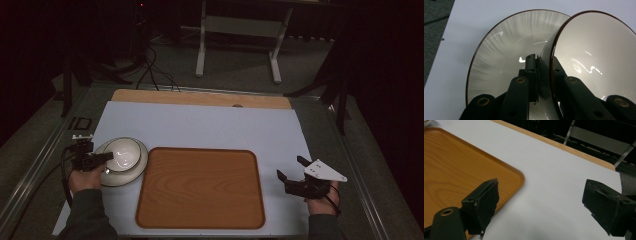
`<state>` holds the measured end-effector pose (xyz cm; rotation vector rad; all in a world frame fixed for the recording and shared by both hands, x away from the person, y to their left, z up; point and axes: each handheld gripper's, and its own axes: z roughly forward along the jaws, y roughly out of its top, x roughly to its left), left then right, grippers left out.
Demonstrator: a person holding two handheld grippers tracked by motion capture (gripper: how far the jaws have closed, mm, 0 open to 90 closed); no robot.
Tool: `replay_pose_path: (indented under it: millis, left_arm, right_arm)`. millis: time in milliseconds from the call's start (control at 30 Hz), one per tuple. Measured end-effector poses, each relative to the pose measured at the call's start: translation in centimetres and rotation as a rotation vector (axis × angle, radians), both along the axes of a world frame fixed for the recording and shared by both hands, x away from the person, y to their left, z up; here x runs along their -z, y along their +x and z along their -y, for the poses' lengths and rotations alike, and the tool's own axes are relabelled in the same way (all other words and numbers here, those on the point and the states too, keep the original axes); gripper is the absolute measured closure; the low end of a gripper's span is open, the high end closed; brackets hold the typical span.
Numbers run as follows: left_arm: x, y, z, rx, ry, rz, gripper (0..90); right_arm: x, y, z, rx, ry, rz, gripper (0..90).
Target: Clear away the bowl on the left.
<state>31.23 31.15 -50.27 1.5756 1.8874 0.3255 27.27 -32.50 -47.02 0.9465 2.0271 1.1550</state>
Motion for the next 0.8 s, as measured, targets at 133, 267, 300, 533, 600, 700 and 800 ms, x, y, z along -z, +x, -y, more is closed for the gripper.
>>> replay_pose_path:
  millis: [133,267,300,533,600,700,800]
  left_arm:
    - [-0.11,-0.13,0.18,-0.001,0.000,0.006,82.3]
    - [-0.17,-0.17,0.23,-0.001,-0.003,0.008,82.4]
    - [-0.20,-0.20,0.21,-0.002,-0.004,0.010,82.3]
    - [-0.56,-0.51,-0.02,-0.020,-0.029,0.039,82.3]
    - [-0.68,-0.60,-0.04,-0.023,-0.034,0.048,82.3]
    - [-0.80,-0.68,-0.07,-0.024,-0.040,0.054,82.3]
    - [-0.99,-0.80,-0.06,-0.032,-0.051,0.069,82.3]
  right_arm:
    - [-0.01,-0.01,0.01,0.000,0.000,-0.001,13.6]
    - [-0.05,-0.06,0.06,0.003,0.003,-0.003,13.6]
    - [-0.05,-0.06,0.06,0.003,0.003,-0.003,13.6]
    - [-0.04,-0.05,0.05,0.003,0.004,-0.005,13.6]
    - [-0.04,-0.05,0.06,0.004,0.005,-0.005,13.6]
    - [-0.05,-0.05,0.06,0.005,0.006,-0.004,13.6]
    - [-0.08,-0.06,0.12,0.005,0.008,-0.002,13.6]
